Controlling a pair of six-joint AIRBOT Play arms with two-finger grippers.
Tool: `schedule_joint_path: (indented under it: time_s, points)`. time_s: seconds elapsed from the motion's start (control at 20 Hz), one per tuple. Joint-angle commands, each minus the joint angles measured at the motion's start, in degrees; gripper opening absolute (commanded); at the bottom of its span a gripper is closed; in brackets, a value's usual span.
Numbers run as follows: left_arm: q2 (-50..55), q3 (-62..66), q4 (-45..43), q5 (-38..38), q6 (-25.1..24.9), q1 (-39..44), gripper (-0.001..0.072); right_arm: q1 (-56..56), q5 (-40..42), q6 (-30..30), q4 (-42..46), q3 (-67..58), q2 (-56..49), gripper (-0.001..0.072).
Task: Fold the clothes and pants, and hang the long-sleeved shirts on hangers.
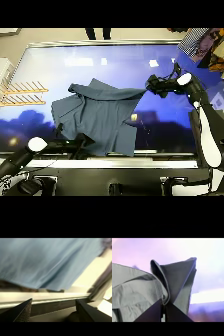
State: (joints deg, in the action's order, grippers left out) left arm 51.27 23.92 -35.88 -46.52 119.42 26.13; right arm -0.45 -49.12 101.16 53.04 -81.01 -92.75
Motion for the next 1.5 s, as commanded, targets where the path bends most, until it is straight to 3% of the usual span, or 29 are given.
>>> schedule_joint_path:
  time_s: [0.0,0.35,1.15,1.2,1.3,1.35,1.45]
  points:
    - [4.46,-0.83,0.35,1.86,3.63,5.73,0.0617,0.04,-0.50,-0.04,0.20,-0.04,0.15,0.0033]
    - [7.89,-0.81,0.39,8.24,3.61,6.82,0.0614,0.04,-0.44,-0.04,0.70,-0.04,0.15,0.0033]
    - [15.34,2.73,0.66,13.18,3.58,10.71,0.0593,0.04,-0.46,-0.02,1.64,-0.04,0.15,0.0033]
    - [16.41,3.69,0.63,13.14,3.58,11.15,0.0549,0.04,-0.46,-0.02,1.64,-0.04,0.15,0.0033]
    - [17.92,5.25,0.63,13.16,3.52,11.45,0.0168,0.04,-0.50,-0.02,1.64,-0.04,0.15,0.0033]
    - [18.01,6.05,0.57,13.42,2.49,11.26,0.0012,0.04,-0.50,-0.02,1.64,-0.04,0.20,0.0033]
    - [17.64,8.44,0.57,13.55,-1.11,10.03,0.0016,0.04,-0.28,-0.04,1.66,-0.04,0.72,0.0033]
